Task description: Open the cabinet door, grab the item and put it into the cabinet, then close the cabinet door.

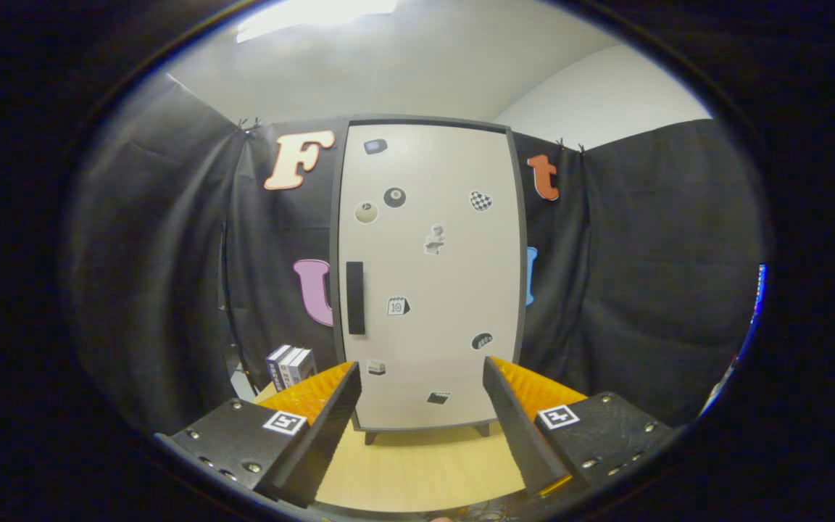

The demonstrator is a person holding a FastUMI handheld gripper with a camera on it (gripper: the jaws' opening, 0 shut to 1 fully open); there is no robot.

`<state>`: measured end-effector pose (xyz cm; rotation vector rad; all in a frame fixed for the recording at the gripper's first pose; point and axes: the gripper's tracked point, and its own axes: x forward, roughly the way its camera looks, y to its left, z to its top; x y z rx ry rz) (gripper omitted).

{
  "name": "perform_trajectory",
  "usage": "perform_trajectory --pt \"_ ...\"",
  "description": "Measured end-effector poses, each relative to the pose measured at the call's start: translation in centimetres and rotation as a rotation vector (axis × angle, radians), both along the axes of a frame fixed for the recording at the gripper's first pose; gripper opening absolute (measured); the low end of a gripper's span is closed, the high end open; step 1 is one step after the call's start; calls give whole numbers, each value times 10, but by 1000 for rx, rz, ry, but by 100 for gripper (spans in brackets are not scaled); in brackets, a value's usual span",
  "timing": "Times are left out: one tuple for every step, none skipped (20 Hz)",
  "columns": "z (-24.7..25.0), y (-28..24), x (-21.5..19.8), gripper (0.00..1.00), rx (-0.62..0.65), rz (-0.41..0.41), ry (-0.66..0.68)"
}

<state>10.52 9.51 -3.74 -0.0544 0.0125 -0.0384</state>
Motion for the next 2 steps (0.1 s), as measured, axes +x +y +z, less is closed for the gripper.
perform_trajectory --pt "3 0 0 100 -1 -5 -8" --pt "3 -1 -1 100 -4 -7 -12"
